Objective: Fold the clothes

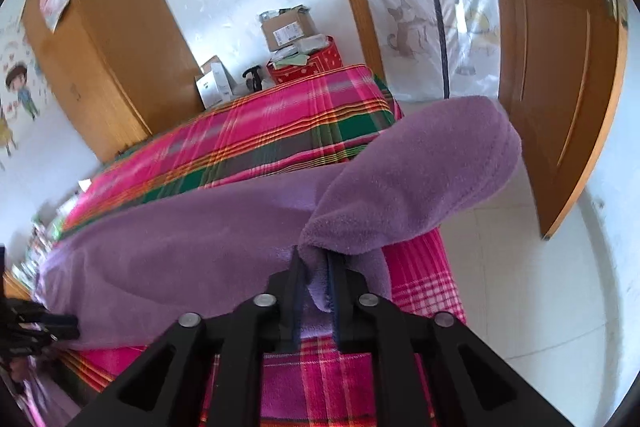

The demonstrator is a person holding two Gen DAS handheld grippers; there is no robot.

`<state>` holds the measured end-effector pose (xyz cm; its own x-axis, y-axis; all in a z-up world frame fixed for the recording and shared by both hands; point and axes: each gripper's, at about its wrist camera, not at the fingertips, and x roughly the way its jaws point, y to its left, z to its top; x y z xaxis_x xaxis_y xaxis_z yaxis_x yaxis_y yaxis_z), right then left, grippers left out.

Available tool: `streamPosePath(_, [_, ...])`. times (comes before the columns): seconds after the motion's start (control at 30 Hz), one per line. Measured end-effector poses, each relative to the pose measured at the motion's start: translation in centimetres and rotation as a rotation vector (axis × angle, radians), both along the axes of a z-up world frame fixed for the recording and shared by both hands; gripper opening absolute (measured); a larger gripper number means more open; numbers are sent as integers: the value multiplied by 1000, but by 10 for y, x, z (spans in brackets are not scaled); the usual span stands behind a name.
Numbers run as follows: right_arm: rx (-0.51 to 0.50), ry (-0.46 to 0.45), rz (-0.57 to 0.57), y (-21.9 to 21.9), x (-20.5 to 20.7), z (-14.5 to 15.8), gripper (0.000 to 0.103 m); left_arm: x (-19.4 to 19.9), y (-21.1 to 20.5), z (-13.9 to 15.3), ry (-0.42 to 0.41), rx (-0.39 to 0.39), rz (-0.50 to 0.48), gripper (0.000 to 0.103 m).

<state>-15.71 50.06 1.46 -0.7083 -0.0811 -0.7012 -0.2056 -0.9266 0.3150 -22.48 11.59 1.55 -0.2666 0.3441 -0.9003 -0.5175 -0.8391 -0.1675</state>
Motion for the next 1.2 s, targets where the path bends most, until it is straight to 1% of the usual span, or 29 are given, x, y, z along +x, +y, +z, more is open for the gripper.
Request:
streamPosePath(0.03, [-28, 0, -13, 4, 1, -1, 24, 0, 0, 0, 1, 0, -1, 19])
streamPosePath(0.13, [-65, 5, -20, 9, 3, -4, 25, 1, 0, 0, 3, 1, -2, 19])
streamPosePath(0.23, [-61, 2, -14, 8, 3, -5, 27, 1, 0, 0, 3, 2, -1, 19])
streamPosePath(0.43, [-79, 3, -23, 9, 4, -6, 27, 1, 0, 0, 6, 0, -2, 19])
streamPosePath(0.67, [-76, 5, -25, 7, 6, -6, 27, 1, -1, 1, 8, -2, -4, 19])
streamPosePath(0.87, [-102, 11, -46, 10, 5, -6, 27, 1, 0, 1, 9, -2, -5, 19])
streamPosePath(0.97, [-77, 35, -90, 12, 9, 0, 24, 1, -1, 1, 9, -1, -5, 19])
streamPosePath(1.03, [-71, 54, -135, 17, 12, 5, 19, 1, -1, 1, 9, -1, -5, 19])
streamPosePath(1.2, [-131, 86, -213, 39, 16, 11, 18, 0, -1, 2, 10, -2, -7, 19])
